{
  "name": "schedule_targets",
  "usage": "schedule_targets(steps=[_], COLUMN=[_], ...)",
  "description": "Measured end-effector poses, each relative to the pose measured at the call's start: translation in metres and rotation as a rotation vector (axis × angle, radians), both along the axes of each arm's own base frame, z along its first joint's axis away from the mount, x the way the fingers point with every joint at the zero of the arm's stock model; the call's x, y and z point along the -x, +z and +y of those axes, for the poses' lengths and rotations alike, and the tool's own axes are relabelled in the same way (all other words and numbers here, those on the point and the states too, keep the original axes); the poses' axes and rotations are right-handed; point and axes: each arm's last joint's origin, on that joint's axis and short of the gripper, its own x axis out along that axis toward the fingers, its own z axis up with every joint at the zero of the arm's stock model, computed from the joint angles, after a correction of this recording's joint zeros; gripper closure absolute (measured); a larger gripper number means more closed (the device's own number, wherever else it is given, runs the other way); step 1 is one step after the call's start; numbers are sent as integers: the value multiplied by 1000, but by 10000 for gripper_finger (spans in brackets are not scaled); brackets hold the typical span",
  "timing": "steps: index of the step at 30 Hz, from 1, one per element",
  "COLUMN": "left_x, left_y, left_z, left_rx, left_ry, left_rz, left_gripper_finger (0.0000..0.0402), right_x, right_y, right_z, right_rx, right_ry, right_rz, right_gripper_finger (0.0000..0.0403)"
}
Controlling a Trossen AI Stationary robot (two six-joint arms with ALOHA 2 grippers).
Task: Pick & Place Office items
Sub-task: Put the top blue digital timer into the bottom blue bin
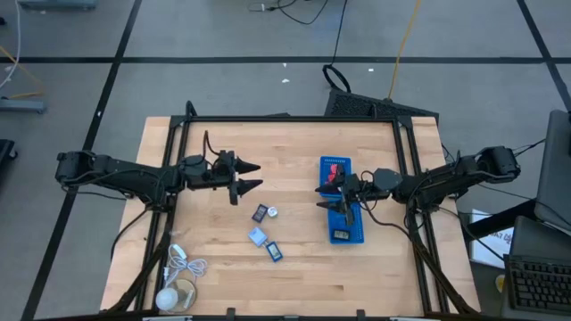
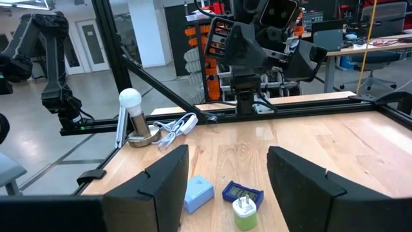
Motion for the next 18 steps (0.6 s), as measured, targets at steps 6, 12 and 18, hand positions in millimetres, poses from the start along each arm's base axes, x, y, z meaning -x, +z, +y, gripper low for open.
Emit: schedule_targets(steps=[6,12,18], left_x=[0,1,8], left_y=[-2,-17,-32], left_z=[0,-18,-43], left_rx=[64,103,116], left_ry=[-1,-93,-18], left_rz=[8,210,504], left_gripper_finger=[125,124,132], right_x=[0,0,0], right_y=[0,0,0], right_z=[0,0,0], right_rx=[-1,-1,0], right_ry=[-6,-7,-10], right_rz=[0,-2,-3], right_gripper_finger=[204,204,204])
